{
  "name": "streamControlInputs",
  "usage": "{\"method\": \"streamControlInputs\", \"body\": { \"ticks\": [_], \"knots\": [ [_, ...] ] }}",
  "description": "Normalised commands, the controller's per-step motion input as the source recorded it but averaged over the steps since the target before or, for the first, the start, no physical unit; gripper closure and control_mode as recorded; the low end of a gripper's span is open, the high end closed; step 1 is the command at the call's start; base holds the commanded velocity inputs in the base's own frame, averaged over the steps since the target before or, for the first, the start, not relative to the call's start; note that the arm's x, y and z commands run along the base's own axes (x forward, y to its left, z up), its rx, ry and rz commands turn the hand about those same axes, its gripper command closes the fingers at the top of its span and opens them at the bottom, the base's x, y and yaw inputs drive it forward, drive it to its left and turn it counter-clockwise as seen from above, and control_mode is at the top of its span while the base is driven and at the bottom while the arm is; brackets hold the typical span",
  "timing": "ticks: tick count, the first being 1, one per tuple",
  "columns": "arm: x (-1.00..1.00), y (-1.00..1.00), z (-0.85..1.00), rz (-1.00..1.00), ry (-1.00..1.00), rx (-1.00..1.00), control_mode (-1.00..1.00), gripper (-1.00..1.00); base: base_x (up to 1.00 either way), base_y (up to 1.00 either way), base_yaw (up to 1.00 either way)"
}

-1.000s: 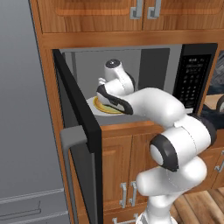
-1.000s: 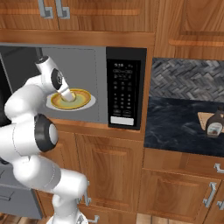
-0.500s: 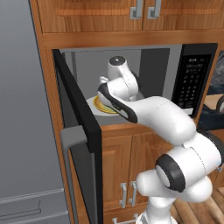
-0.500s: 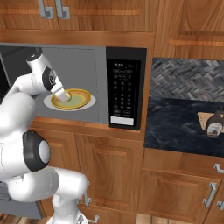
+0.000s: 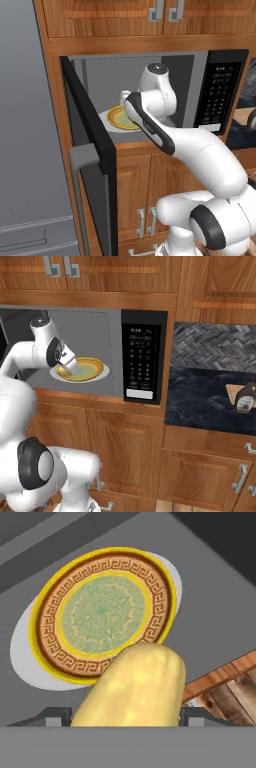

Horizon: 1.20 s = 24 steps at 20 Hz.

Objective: Retrieve the reheated potato from the microwave, then place the potato, cheese, and condiment on the cutting board.

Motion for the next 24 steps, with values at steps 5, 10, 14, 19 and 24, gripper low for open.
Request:
{"method": "streamControlInputs", "body": {
  "ticks": [5,10,14,19,24],
  "knots": [
    [-0.55,-0.34,0.28,0.38,0.00,-0.01,-1.00,1.00,0.00,0.00,0.00],
    [-0.65,-0.35,0.17,0.40,0.00,-0.02,-1.00,1.00,0.00,0.00,0.00],
    [-0.76,-0.31,0.09,0.38,-0.01,-0.02,-1.00,1.00,0.00,0.00,0.00],
    [-0.66,-0.25,0.02,0.18,-0.01,-0.04,-1.00,1.00,0.00,0.00,0.00],
    [-0.68,-0.23,0.00,0.08,-0.08,-0.02,-1.00,1.00,0.00,0.00,0.00]
  ]
}}
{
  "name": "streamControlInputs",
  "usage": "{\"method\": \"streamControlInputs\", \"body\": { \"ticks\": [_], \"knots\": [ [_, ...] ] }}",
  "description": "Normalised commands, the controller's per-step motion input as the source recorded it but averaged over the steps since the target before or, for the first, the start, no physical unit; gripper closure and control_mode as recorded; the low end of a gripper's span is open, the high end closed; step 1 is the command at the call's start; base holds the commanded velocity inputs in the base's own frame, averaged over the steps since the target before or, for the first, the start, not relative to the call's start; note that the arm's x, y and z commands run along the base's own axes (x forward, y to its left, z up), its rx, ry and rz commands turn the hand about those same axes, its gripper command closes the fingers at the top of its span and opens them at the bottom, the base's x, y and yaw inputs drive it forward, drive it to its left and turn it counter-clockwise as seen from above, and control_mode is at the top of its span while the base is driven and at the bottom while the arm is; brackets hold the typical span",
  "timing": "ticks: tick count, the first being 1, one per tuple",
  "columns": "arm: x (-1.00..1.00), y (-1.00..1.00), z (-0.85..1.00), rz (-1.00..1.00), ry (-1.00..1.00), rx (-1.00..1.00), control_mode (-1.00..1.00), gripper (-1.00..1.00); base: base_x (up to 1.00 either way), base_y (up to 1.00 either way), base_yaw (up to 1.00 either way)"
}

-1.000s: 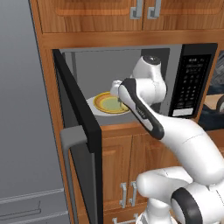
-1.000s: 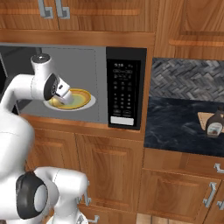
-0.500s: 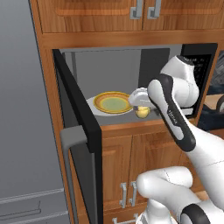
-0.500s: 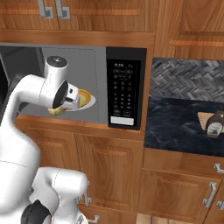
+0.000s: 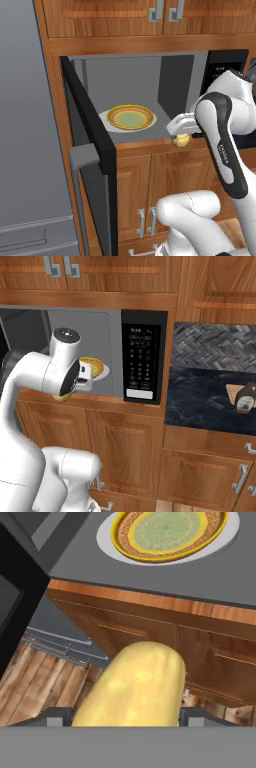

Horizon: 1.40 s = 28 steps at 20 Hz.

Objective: Retrieve the reheated potato from the microwave, then place the potato, cheese, and condiment on the cutting board.

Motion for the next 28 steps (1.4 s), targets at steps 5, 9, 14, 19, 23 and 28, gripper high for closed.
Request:
{"method": "streamControlInputs", "body": {
  "ticks": [5,9,14,19,23,28],
  "knots": [
    [-0.38,-0.17,-0.06,0.00,-0.06,-0.02,-1.00,1.00,0.00,0.00,0.00],
    [-0.22,-0.11,-0.03,0.00,0.00,-0.06,-1.00,1.00,0.00,0.00,0.00],
    [-0.13,-0.02,-0.05,0.00,0.02,-0.07,-1.00,1.00,0.00,0.00,0.00],
    [0.00,0.00,0.00,0.00,0.00,0.00,-1.00,1.00,0.00,0.00,0.00],
    [0.00,0.00,0.00,0.00,0.00,0.00,-1.00,1.00,0.00,0.00,0.00],
    [0.00,0.00,0.00,0.00,0.00,0.00,-1.00,1.00,0.00,0.00,0.00]
  ]
}}
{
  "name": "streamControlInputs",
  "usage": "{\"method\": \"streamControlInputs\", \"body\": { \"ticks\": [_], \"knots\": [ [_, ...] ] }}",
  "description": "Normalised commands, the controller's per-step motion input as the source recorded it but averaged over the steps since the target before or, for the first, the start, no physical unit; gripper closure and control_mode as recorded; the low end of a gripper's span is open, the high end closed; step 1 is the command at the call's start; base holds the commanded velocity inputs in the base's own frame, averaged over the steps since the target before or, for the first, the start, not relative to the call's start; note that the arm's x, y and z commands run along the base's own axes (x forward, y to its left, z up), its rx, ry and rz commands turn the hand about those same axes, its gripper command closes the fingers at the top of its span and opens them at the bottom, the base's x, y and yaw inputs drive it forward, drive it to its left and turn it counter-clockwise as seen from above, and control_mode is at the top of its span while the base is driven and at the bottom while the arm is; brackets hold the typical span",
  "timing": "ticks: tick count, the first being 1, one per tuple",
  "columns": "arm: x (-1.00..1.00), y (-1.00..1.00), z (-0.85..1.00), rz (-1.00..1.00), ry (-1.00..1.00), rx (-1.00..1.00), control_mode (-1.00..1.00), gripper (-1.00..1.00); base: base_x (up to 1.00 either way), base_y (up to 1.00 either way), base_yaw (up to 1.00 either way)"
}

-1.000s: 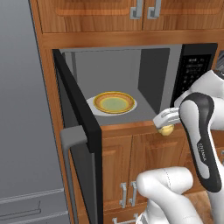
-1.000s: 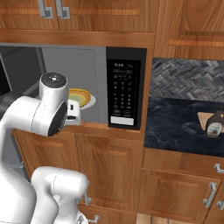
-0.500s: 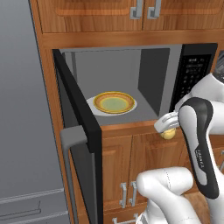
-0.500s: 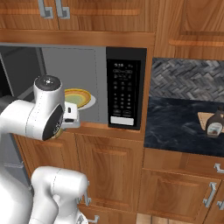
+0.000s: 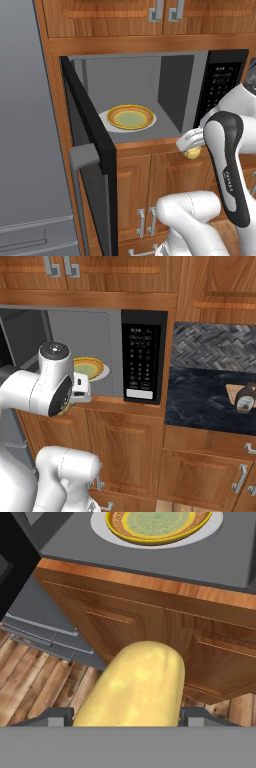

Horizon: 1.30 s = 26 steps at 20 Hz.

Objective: Retrieve the reheated potato from the microwave, then place the potato, cheese, and condiment on the cutting board.

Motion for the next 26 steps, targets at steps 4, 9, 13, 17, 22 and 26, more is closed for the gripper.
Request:
{"method": "streamControlInputs", "body": {
  "ticks": [4,9,13,17,22,26],
  "knots": [
    [0.00,0.00,0.00,0.00,0.00,0.00,-1.00,1.00,0.00,0.00,0.00],
    [0.00,0.00,0.00,0.00,0.00,0.00,-1.00,1.00,0.00,0.00,0.00],
    [0.00,0.00,0.00,0.00,0.00,0.00,1.00,1.00,0.00,0.00,0.00],
    [0.00,0.00,0.00,0.00,0.00,0.00,1.00,1.00,0.00,0.00,0.00],
    [0.00,0.00,0.00,0.00,0.00,0.00,1.00,1.00,0.00,0.00,0.00],
    [0.00,0.00,0.00,0.00,0.00,0.00,1.00,1.00,-0.17,-0.06,-0.01]
  ]
}}
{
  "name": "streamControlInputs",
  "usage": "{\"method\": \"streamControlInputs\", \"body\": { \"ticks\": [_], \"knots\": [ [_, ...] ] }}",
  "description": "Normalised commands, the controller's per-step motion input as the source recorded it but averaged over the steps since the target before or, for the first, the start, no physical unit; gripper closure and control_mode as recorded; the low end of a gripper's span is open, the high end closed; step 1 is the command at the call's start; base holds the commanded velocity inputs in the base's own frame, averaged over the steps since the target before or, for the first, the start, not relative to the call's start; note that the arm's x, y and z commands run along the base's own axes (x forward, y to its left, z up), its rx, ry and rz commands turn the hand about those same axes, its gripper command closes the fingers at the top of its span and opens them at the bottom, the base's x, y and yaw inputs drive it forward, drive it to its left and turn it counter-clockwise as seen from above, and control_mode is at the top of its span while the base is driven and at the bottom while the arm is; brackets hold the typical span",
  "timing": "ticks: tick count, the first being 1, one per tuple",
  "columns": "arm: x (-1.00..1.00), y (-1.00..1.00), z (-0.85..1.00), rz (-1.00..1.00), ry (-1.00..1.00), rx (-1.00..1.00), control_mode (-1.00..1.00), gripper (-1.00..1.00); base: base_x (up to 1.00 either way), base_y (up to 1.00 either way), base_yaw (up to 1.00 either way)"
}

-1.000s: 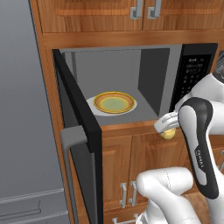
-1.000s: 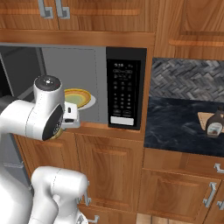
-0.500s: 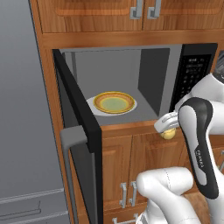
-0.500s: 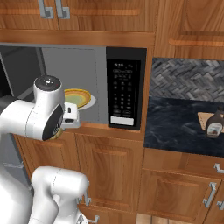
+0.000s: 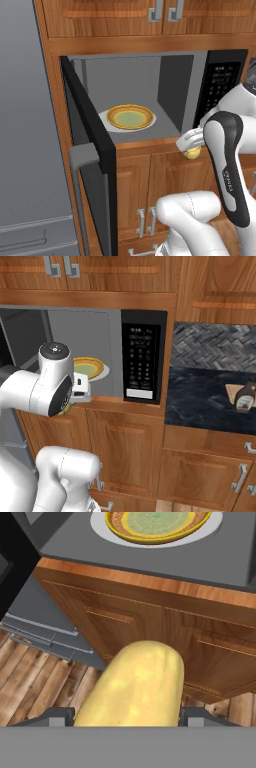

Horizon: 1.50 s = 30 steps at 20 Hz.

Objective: Retrieve the reheated potato from the microwave, then place the potato, cheese, and condiment on the cutting board.

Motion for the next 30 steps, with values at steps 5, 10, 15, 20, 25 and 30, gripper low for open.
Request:
{"method": "streamControlInputs", "body": {
  "ticks": [5,10,15,20,25,30],
  "knots": [
    [0.00,0.00,0.00,0.00,0.00,0.00,1.00,1.00,-0.60,-0.18,0.00],
    [0.00,0.00,0.00,0.00,0.00,0.00,1.00,1.00,-0.51,-0.21,-0.04],
    [0.00,0.00,0.00,0.00,0.00,0.00,1.00,1.00,0.10,-0.61,-0.17],
    [0.00,0.00,0.00,0.00,0.00,0.00,1.00,1.00,0.16,-0.71,-0.09],
    [0.00,0.00,0.00,0.00,0.00,0.00,1.00,1.00,0.25,-0.71,-0.01],
    [0.00,0.00,0.00,0.00,0.00,0.00,1.00,1.00,0.28,-0.74,0.00]
  ]
}}
